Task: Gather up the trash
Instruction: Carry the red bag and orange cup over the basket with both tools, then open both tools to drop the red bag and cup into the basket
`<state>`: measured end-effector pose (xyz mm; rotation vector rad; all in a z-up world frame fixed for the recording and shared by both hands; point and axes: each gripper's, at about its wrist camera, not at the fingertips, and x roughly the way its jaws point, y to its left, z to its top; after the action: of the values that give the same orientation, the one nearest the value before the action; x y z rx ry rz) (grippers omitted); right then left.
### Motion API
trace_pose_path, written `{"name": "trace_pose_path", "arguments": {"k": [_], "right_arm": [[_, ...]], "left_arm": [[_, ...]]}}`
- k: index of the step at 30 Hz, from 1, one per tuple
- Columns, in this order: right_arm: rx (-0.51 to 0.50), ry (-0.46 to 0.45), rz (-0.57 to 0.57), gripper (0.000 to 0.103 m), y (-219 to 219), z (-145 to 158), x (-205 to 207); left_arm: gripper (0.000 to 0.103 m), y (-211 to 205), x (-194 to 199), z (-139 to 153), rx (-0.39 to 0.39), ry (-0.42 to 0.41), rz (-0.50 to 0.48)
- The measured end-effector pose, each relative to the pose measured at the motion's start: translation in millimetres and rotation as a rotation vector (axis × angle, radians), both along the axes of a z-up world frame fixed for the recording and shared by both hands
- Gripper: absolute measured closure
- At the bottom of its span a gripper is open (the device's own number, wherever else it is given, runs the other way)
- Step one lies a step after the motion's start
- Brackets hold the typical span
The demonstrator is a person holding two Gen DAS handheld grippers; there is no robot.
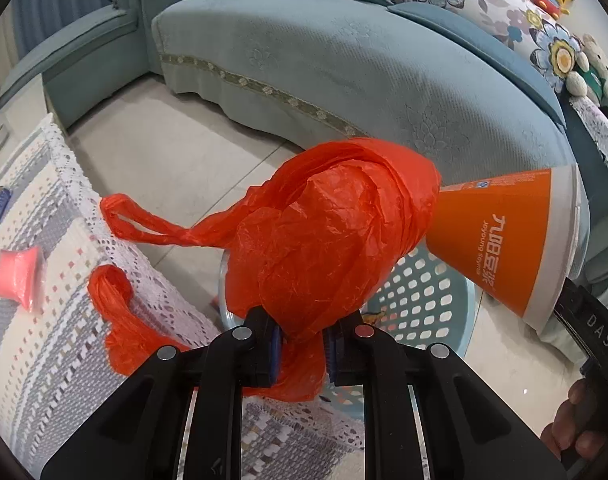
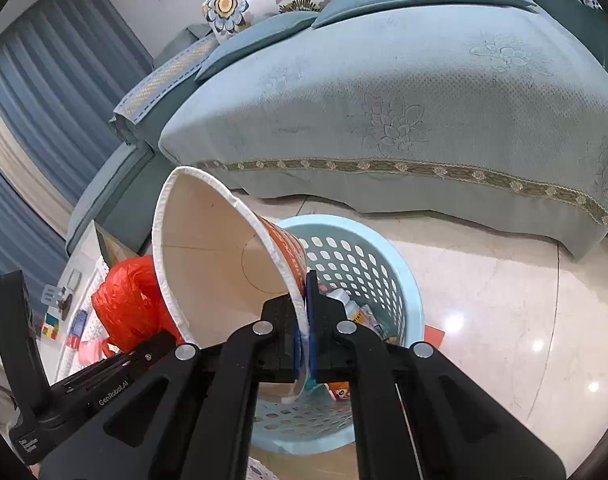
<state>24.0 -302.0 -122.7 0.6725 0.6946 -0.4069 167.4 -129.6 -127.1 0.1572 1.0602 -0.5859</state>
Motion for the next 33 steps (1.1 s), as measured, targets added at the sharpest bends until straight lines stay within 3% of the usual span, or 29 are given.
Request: {"name": "trace_pose_path", "arguments": {"k": [7, 23, 26, 28, 30, 31, 33], "right_arm": [[-0.039, 0.014, 0.035, 0.102, 10, 4, 4], [-0.027, 0.012, 0.049, 0.102, 15, 6, 5], [-0.025, 0.005, 0.055, 0.101, 15, 7, 5], [-0.014, -0.002, 0.045, 0.099, 15, 7, 4], [-0.015, -0.003, 0.033, 0.093, 13, 7, 4], [-0.027, -0.006, 0.021, 0.081, 13, 8, 2], [-0.044, -0.022, -0.008, 0.04, 12, 11, -1]], "left_arm": [[0.088, -5, -1, 0, 0.014, -0.009, -0.023], [0.088, -8, -1, 0, 0.014, -0.002, -0.026], [0.079, -6, 1, 0, -0.007, 0.017, -0.021], [0.058, -2, 3, 1, -0.033, 0.025, -0.006], [0.046, 1, 3, 4, -0.051, 0.017, -0.008], [0.044, 2, 2, 6, -0.055, 0.008, -0.013], [0.039, 4, 2, 9, -0.047, -0.01, -0.017]]}}
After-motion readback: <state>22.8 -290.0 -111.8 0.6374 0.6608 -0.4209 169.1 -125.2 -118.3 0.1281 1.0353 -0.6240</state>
